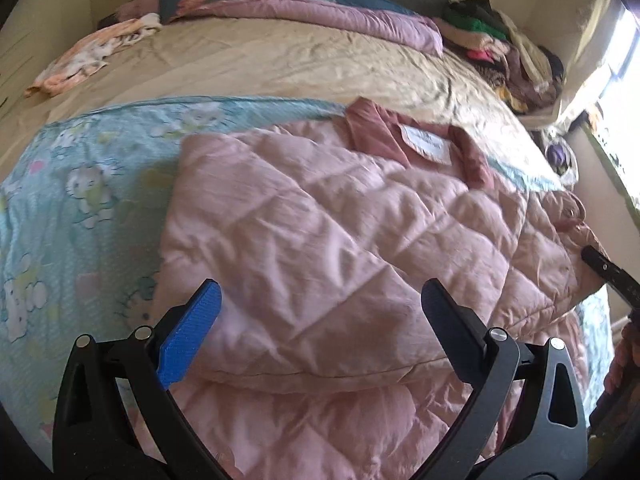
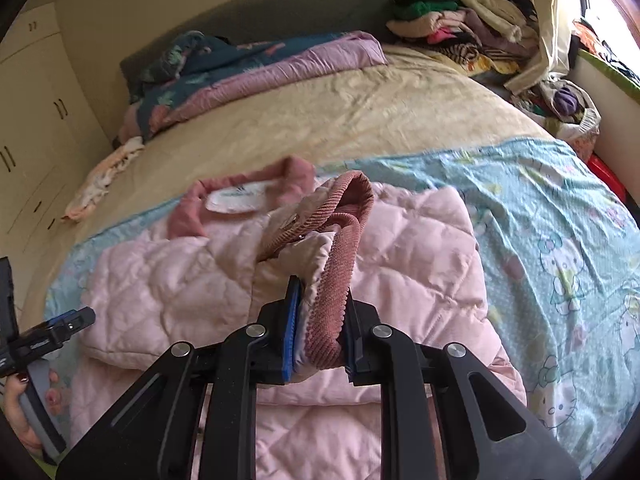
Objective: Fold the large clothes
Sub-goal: 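Grasp the ribbed sleeve cuff with the right tool and tuck it over, then lower the cuff onto the jacket and open the right tool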
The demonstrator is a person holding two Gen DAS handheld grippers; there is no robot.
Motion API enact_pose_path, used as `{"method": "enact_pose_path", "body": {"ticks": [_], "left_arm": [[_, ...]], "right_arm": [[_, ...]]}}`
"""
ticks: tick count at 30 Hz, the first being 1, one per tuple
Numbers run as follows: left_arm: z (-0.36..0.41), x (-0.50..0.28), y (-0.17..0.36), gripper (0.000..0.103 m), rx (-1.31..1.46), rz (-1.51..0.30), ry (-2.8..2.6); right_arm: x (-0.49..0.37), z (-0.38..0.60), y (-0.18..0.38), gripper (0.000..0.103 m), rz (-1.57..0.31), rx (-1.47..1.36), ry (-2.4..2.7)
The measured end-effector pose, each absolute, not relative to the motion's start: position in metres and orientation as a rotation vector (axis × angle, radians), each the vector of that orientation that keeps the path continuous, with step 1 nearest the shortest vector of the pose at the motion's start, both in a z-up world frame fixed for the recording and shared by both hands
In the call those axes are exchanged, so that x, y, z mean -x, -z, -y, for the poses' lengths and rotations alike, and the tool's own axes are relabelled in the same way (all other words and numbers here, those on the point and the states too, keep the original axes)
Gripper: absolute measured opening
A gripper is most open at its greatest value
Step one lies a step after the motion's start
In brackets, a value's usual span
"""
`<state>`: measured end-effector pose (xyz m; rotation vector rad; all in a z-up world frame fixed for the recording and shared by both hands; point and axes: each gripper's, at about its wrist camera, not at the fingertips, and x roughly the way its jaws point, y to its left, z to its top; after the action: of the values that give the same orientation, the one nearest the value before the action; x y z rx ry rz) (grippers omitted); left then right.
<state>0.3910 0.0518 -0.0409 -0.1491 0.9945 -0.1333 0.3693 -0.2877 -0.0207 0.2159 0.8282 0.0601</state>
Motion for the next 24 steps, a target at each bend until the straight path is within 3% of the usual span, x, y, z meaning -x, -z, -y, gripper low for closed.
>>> {"method": "enact_pose_path", "body": {"ticks": [3,6,10,17,24], "left_arm": [[-0.043,-0.395,0.054,0.094,0.12,-1.027,0.122],[-0.042,-0.398,0.065,0.094,0.114,-1.043,0.104],[-0.042,-0.399,0.073,0.095,0.107,-1.044,0.098],[-0.042,-0.403,0.082,0.095,0.123,-1.048,0.076],[-0.043,-0.404,0.085,0.095,0.128,-1.048,0.079]], "right_arm": [[-0.373,0.291,0.03,0.019,-0.853,-0.226,-0.042],[-0.374,0.294,0.033,0.029,-0.875,-0.237,-0.034],[-0.357,0.3,0.011,0.054,-0.775,-0.257,-0.016],[-0.355,0.248,-0.005,0.065,-0.775,-0.157,-0.195],[-0.386,0.193,0.043,0.067,-0.951,-0.039,-0.22]]}}
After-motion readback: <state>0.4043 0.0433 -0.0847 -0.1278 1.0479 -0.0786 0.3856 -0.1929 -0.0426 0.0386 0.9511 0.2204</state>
